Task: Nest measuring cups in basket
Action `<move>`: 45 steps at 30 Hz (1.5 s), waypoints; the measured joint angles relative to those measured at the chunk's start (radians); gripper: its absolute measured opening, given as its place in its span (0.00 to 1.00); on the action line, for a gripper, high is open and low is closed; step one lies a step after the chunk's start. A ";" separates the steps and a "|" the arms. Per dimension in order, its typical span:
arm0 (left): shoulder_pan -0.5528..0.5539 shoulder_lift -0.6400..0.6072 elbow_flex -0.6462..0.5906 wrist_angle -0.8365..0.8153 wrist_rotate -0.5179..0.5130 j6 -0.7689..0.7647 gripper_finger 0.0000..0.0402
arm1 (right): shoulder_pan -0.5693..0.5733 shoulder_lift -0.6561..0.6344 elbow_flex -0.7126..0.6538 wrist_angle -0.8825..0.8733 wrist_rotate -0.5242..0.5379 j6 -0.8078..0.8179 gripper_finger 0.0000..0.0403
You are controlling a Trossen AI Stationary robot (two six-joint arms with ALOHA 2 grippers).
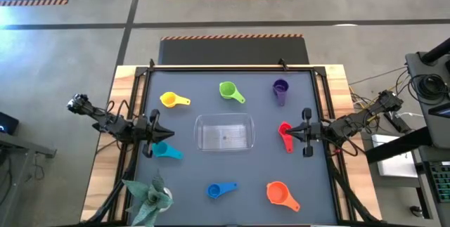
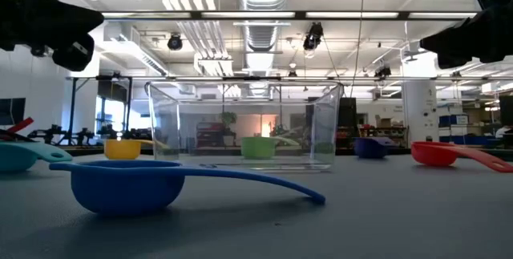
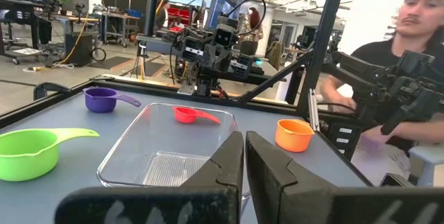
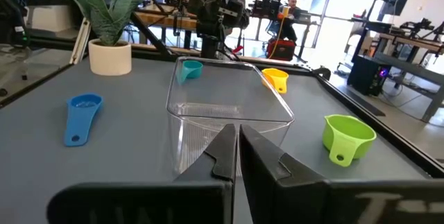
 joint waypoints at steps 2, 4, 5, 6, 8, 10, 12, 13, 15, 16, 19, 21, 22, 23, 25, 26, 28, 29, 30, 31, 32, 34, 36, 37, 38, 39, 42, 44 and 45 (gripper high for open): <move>0.000 0.000 0.000 0.000 0.000 0.000 0.00 | 0.000 0.000 0.000 0.000 0.000 0.002 0.02; 0.000 0.000 0.000 0.000 0.000 0.000 0.00 | 0.000 0.000 0.000 0.000 0.000 0.000 0.02; 0.000 0.000 0.000 0.000 0.000 0.000 0.00 | 0.000 0.000 0.000 0.000 0.000 0.000 0.02; 0.000 0.000 0.000 0.000 0.000 0.000 0.00 | 0.000 0.000 0.000 0.000 0.000 0.001 0.02; 0.000 0.000 0.000 0.000 0.000 0.000 0.00 | 0.000 0.000 0.000 0.000 0.000 0.001 0.02; 0.000 0.000 0.000 0.000 0.000 0.000 0.00 | 0.000 0.000 0.000 0.000 0.000 0.001 0.02; 0.000 0.000 0.000 0.000 0.000 0.000 0.00 | 0.000 0.000 0.000 0.000 0.000 0.001 0.02; 0.000 0.000 0.000 0.000 0.000 0.000 0.00 | 0.000 0.000 0.000 0.000 0.000 0.000 0.02; 0.000 0.000 0.000 0.000 0.000 0.000 0.00 | 0.000 0.000 0.000 0.000 0.000 0.002 0.02; 0.000 0.000 0.000 0.000 0.000 0.000 0.00 | 0.000 0.000 0.000 0.000 0.000 0.001 0.02; 0.000 0.000 0.000 0.000 0.000 0.000 0.00 | 0.000 0.000 0.000 0.000 0.000 0.002 0.02; 0.000 0.000 0.000 0.000 0.000 0.000 0.00 | 0.000 0.000 0.000 0.000 0.000 0.000 0.02; 0.000 0.000 0.000 0.000 0.000 0.000 0.00 | 0.000 0.000 0.000 0.000 0.000 0.000 0.02; 0.000 0.000 0.000 0.000 0.000 0.000 0.00 | 0.000 0.000 0.000 0.000 0.000 0.001 0.02; 0.000 0.000 0.000 0.000 0.000 0.000 0.00 | 0.000 0.000 0.000 0.000 0.000 0.001 0.02; 0.000 0.000 0.000 0.000 0.000 0.000 0.00 | 0.000 0.000 0.000 0.000 0.000 0.000 0.02; 0.000 0.000 0.000 0.000 0.000 0.000 0.00 | 0.000 0.000 0.000 0.000 0.000 0.002 0.02; 0.000 0.000 0.000 0.000 0.000 0.000 0.00 | 0.000 0.000 0.000 0.000 0.000 0.000 0.02; 0.000 0.000 0.000 0.000 0.000 0.000 0.00 | 0.000 0.000 0.000 0.002 0.000 -0.011 0.02; 0.000 0.000 0.000 0.000 0.000 0.000 0.00 | 0.000 0.000 0.000 0.010 0.000 -0.031 0.02; 0.000 0.000 0.000 0.000 0.000 0.000 0.00 | 0.000 0.000 0.000 0.019 0.000 -0.050 0.02; 0.000 0.000 0.000 0.000 0.000 0.000 0.00 | 0.000 0.000 0.000 0.025 0.000 -0.090 0.02; 0.000 0.000 0.000 0.000 0.000 0.000 0.00 | 0.000 0.000 0.000 0.024 0.000 -0.111 0.02; 0.000 0.000 0.000 0.000 0.000 0.000 0.00 | 0.000 0.000 0.000 0.025 0.000 -0.113 0.02; 0.000 0.000 0.000 0.000 0.000 0.000 0.00 | 0.000 0.000 0.000 0.026 0.000 -0.112 0.02; 0.000 0.000 0.000 0.000 0.000 0.000 0.00 | 0.000 0.000 0.000 0.027 0.000 -0.108 0.02; 0.000 0.000 0.000 0.000 0.000 0.000 0.00 | 0.000 0.000 0.000 0.029 0.000 -0.073 0.02; 0.000 0.000 0.000 0.000 0.000 0.000 0.00 | 0.000 0.000 0.000 0.031 0.000 -0.026 0.02; 0.000 0.000 0.000 0.000 0.000 0.000 0.00 | 0.000 0.000 0.000 0.032 -0.001 0.002 0.02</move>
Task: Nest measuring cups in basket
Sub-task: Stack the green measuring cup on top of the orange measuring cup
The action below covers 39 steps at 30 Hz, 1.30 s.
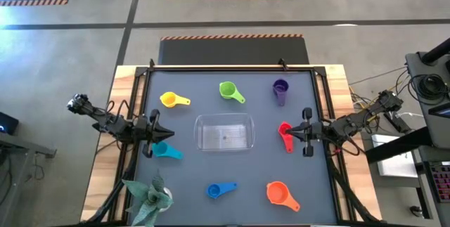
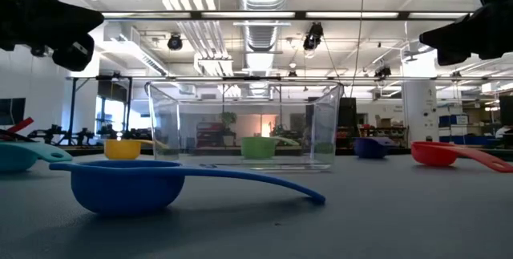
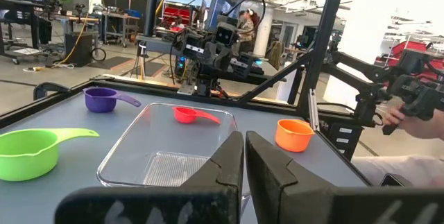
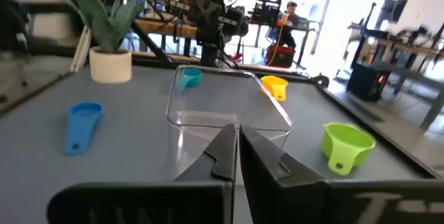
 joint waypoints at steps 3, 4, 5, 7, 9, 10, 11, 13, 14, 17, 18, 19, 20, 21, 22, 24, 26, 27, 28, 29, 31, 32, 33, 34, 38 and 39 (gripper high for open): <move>0.000 0.000 0.000 0.000 0.000 0.000 0.00 | 0.000 0.000 0.000 0.001 0.000 0.041 0.02; 0.000 0.000 0.000 0.000 0.000 0.000 0.00 | 0.000 0.000 0.000 0.001 0.000 0.039 0.02; 0.000 0.000 0.000 0.000 0.000 0.000 0.00 | 0.000 0.000 0.000 0.003 0.002 0.028 0.02; 0.000 0.000 0.000 0.000 0.000 0.000 0.00 | 0.000 0.000 0.000 0.008 0.003 0.013 0.02; 0.000 0.000 0.000 0.000 0.000 0.000 0.00 | 0.000 0.000 0.000 0.007 0.003 0.024 0.02; 0.000 0.000 0.000 0.000 0.000 0.000 0.00 | 0.000 0.000 0.000 0.008 0.004 0.044 0.02; 0.000 0.000 0.000 0.000 0.000 0.000 0.00 | 0.000 0.000 0.000 0.020 0.016 0.051 0.02; 0.000 0.000 0.000 0.000 0.000 0.000 0.00 | 0.000 0.001 -0.001 0.105 0.080 0.079 0.02; 0.000 0.000 0.000 0.000 0.000 0.000 0.00 | 0.000 0.000 0.001 0.150 0.099 0.087 0.02; 0.000 0.000 0.000 0.000 0.000 0.000 0.00 | 0.000 0.000 0.050 0.201 0.088 0.062 0.02; 0.000 0.000 0.000 0.000 0.000 0.000 0.00 | 0.000 0.003 0.072 0.202 0.082 0.061 0.02; 0.000 0.000 0.000 0.000 0.000 0.000 0.00 | 0.000 0.011 0.096 0.202 0.081 0.064 0.02; 0.000 0.000 0.000 0.000 0.000 0.000 0.00 | 0.000 0.022 0.122 0.200 0.081 0.068 0.02; 0.000 0.000 0.000 0.000 0.000 0.000 0.00 | 0.001 0.036 0.150 0.188 0.077 0.071 0.02; 0.000 0.000 0.000 0.000 0.000 0.000 0.00 | 0.000 0.056 0.175 0.175 0.077 0.075 0.02; 0.000 0.000 0.000 0.000 0.000 0.000 0.00 | 0.000 0.109 0.224 0.141 0.076 0.076 0.02; 0.000 0.000 0.000 0.000 0.000 0.000 0.00 | 0.000 0.167 0.262 0.125 0.075 0.069 0.02; 0.000 0.000 0.000 0.000 0.000 0.000 0.00 | 0.000 0.199 0.281 0.126 0.076 0.065 0.02; 0.000 0.000 0.000 0.000 0.000 0.000 0.00 | 0.000 0.230 0.300 0.127 0.081 0.058 0.02; 0.000 0.000 0.000 0.000 0.000 0.000 0.00 | 0.000 0.260 0.317 0.127 0.082 0.048 0.02; 0.000 0.000 0.000 0.000 0.000 0.000 0.00 | 0.000 0.317 0.354 0.126 0.082 0.033 0.02; 0.000 0.000 0.000 0.000 0.000 0.000 0.00 | 0.000 0.346 0.372 0.127 0.082 0.025 0.02; 0.000 0.000 0.000 0.000 0.000 0.000 0.00 | 0.000 0.372 0.388 0.127 0.082 0.023 0.02; 0.000 0.000 0.000 0.000 0.000 0.000 0.00 | 0.000 0.393 0.402 0.126 0.082 0.023 0.02; 0.000 0.000 0.000 0.000 0.000 0.000 0.00 | 0.000 0.443 0.444 0.127 0.091 0.019 0.02; 0.000 0.000 0.000 0.000 0.000 0.000 0.00 | 0.000 0.449 0.449 0.129 0.092 0.016 0.02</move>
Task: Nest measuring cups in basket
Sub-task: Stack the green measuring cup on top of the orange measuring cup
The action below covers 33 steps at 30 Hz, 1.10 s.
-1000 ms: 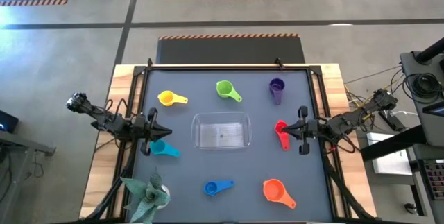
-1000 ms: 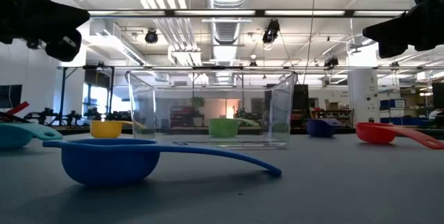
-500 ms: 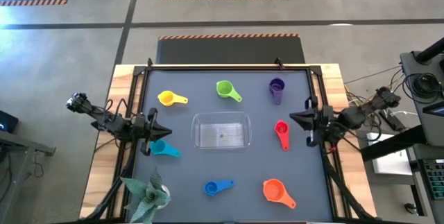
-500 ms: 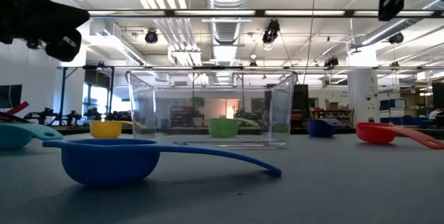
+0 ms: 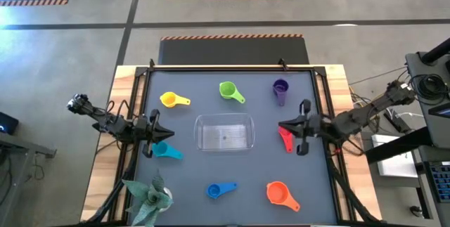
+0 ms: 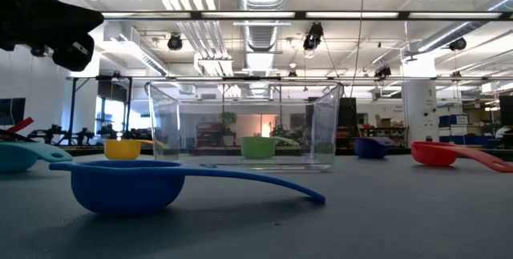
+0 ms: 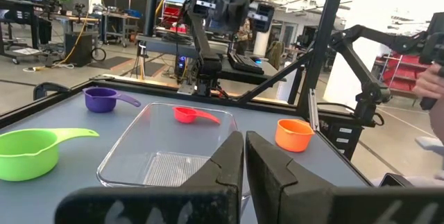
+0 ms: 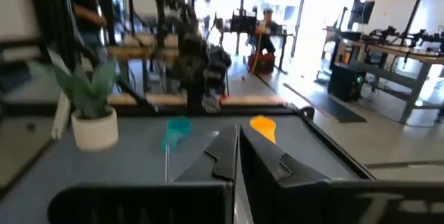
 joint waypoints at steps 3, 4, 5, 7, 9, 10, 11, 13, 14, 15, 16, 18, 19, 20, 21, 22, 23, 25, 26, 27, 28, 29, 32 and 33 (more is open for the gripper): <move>0.000 0.000 0.000 0.000 0.000 0.000 0.00 | 0.000 0.003 -0.001 -0.017 -0.002 -0.001 0.02; 0.000 0.000 0.000 0.000 0.000 0.000 0.00 | 0.000 0.000 -0.001 -0.006 -0.001 0.001 0.02; 0.000 0.000 0.000 0.000 0.000 0.000 0.00 | 0.000 -0.004 0.000 0.001 0.001 0.003 0.02; 0.000 0.000 0.000 0.000 0.000 0.000 0.00 | 0.000 -0.010 -0.001 -0.011 0.000 0.005 0.02; 0.000 0.000 0.000 0.000 0.000 0.000 0.00 | -0.001 -0.012 -0.001 -0.035 0.002 0.004 0.02; 0.000 0.000 0.000 0.000 0.000 0.000 0.00 | -0.001 -0.012 -0.002 -0.043 0.014 0.001 0.02; 0.000 0.000 0.000 0.000 0.000 0.000 0.00 | -0.002 -0.011 -0.003 -0.048 0.031 -0.004 0.02; 0.000 0.000 0.000 0.000 0.000 0.000 0.00 | -0.002 -0.008 -0.005 -0.060 0.061 -0.015 0.02; 0.000 0.000 0.000 0.000 0.000 0.000 0.00 | -0.004 -0.008 -0.005 -0.058 0.072 -0.023 0.02; 0.000 0.000 0.000 0.000 0.000 0.000 0.00 | -0.006 -0.008 -0.005 -0.054 0.075 -0.029 0.02; 0.000 0.000 0.000 0.000 0.000 0.000 0.00 | -0.006 -0.009 -0.005 -0.056 0.077 -0.036 0.02; 0.000 0.000 0.000 0.000 0.000 0.000 0.00 | -0.005 -0.010 -0.005 -0.063 0.077 -0.043 0.02; 0.000 0.000 0.000 0.000 0.000 0.000 0.00 | -0.005 -0.009 -0.005 -0.067 0.077 -0.044 0.02; 0.000 0.000 0.000 0.000 0.000 0.000 0.00 | -0.005 -0.009 -0.005 -0.071 0.076 -0.046 0.02; 0.000 0.000 0.000 0.000 0.000 0.000 0.00 | -0.005 -0.009 -0.005 -0.078 0.076 -0.046 0.02; 0.000 0.000 0.000 0.000 0.000 0.000 0.00 | -0.005 -0.010 -0.005 -0.082 0.077 -0.046 0.02; 0.000 0.000 0.000 0.000 0.000 0.000 0.00 | -0.005 -0.009 -0.005 -0.086 0.078 -0.046 0.02; 0.000 0.000 0.000 0.000 0.000 0.000 0.00 | -0.008 -0.009 -0.005 -0.090 0.080 -0.045 0.02; 0.000 0.000 0.000 0.000 0.000 0.000 0.00 | -0.010 -0.008 -0.005 -0.091 0.079 -0.044 0.02; 0.000 0.000 0.000 0.000 0.000 0.000 0.00 | -0.012 -0.009 -0.005 -0.090 0.080 -0.044 0.02; 0.000 0.000 0.000 0.000 0.000 0.000 0.00 | -0.014 -0.009 -0.005 -0.090 0.080 -0.044 0.02; 0.000 0.000 0.000 0.000 0.000 0.000 0.00 | -0.016 -0.009 -0.005 -0.090 0.080 -0.041 0.02; 0.000 0.000 0.000 0.000 0.000 0.000 0.00 | -0.016 -0.009 -0.005 -0.091 0.080 -0.021 0.02; 0.000 0.000 0.000 0.000 0.000 0.000 0.00 | -0.016 -0.009 -0.005 -0.091 0.080 -0.012 0.02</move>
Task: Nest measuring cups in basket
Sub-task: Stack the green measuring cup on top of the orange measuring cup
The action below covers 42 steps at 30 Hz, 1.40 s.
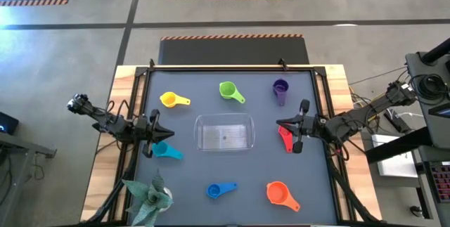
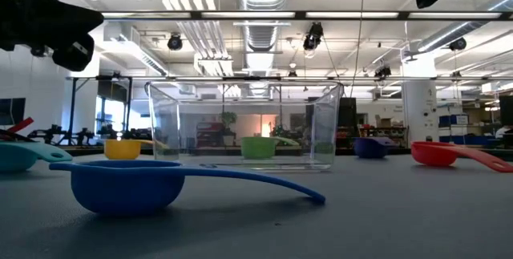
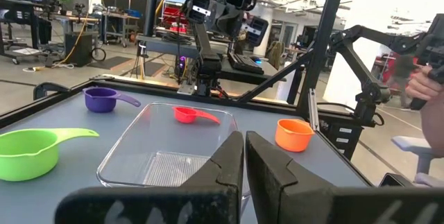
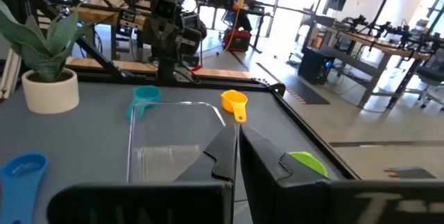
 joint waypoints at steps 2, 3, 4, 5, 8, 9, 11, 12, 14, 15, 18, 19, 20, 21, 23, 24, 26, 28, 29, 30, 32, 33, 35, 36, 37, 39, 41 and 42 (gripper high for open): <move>0.000 0.000 0.000 0.000 0.000 0.000 0.00 | 0.000 0.000 0.000 -0.005 0.000 0.005 0.02; 0.000 0.000 0.000 0.000 0.000 0.000 0.00 | 0.000 0.000 0.000 -0.012 -0.001 0.007 0.02; 0.000 0.000 0.000 0.000 0.000 0.000 0.00 | 0.000 0.000 -0.001 -0.019 -0.001 0.013 0.02; 0.000 0.000 0.000 0.000 0.000 0.000 0.00 | 0.000 0.000 -0.001 -0.026 -0.001 0.021 0.02; 0.000 0.000 0.000 0.000 0.000 0.000 0.00 | 0.000 0.000 -0.001 -0.057 -0.003 0.054 0.02; 0.000 0.000 0.000 0.000 0.000 0.000 0.00 | 0.000 0.000 -0.001 -0.070 -0.004 0.071 0.02; 0.000 0.000 0.000 0.000 0.000 0.000 0.00 | 0.001 0.000 -0.001 -0.094 -0.010 0.103 0.02; 0.000 0.000 0.000 0.000 0.000 0.000 0.00 | 0.001 0.001 -0.001 -0.100 -0.011 0.117 0.02; 0.000 0.000 0.000 0.000 0.000 0.000 0.00 | 0.001 0.001 -0.002 -0.106 -0.011 0.138 0.02; 0.000 0.000 0.000 0.000 0.000 0.000 0.00 | 0.001 0.001 -0.002 -0.106 -0.011 0.142 0.02; 0.000 0.000 0.000 0.000 0.000 0.000 0.00 | 0.001 0.001 -0.002 -0.106 -0.011 0.143 0.02; 0.000 0.000 0.000 0.000 0.000 0.000 0.00 | 0.001 0.001 -0.002 -0.106 -0.011 0.143 0.02; 0.000 0.000 0.000 0.000 0.000 0.000 0.00 | 0.001 0.001 -0.002 -0.106 -0.011 0.147 0.02; 0.000 0.000 0.000 0.000 0.000 0.000 0.00 | 0.001 0.001 -0.002 -0.106 -0.012 0.154 0.02; 0.000 0.000 0.000 0.000 0.000 0.000 0.00 | 0.001 0.001 -0.002 -0.106 -0.012 0.172 0.02; 0.000 0.000 0.000 0.000 0.000 0.000 0.00 | 0.001 0.001 -0.002 -0.107 -0.012 0.181 0.02; 0.000 0.000 0.000 0.000 0.000 0.000 0.00 | 0.000 0.001 -0.003 -0.110 -0.011 0.217 0.02; 0.000 0.000 0.000 0.000 0.000 -0.003 0.00 | -0.007 0.002 -0.003 -0.110 -0.012 0.273 0.02; 0.000 0.000 0.000 0.001 0.000 -0.013 0.00 | -0.012 0.003 -0.003 -0.110 -0.012 0.295 0.02; 0.000 0.000 0.000 0.002 0.000 -0.023 0.00 | -0.015 0.005 -0.003 -0.110 -0.011 0.308 0.02; 0.000 0.000 0.000 0.004 0.000 -0.044 0.00 | -0.016 0.010 -0.004 -0.114 -0.011 0.319 0.02; 0.000 0.000 0.000 0.011 -0.003 -0.036 0.00 | -0.016 0.014 -0.004 -0.113 -0.012 0.320 0.02; 0.000 0.000 -0.002 0.058 -0.022 -0.007 0.00 | -0.016 0.024 -0.005 -0.113 -0.012 0.325 0.02; 0.000 0.004 -0.007 0.115 -0.032 0.004 0.00 | -0.016 0.028 -0.005 -0.113 -0.012 0.327 0.02; 0.000 0.011 -0.013 0.178 -0.038 0.022 0.00 | -0.017 0.032 -0.005 -0.112 -0.011 0.328 0.02; 0.000 0.028 -0.014 0.297 -0.045 0.096 0.00 | -0.022 0.042 -0.005 -0.095 -0.012 0.322 0.02; 0.000 0.053 -0.014 0.395 -0.045 0.143 0.00 | -0.037 0.054 -0.003 -0.084 -0.012 0.315 0.02; 0.000 0.067 -0.014 0.428 -0.045 0.145 0.00 | -0.051 0.062 0.001 -0.088 -0.012 0.308 0.02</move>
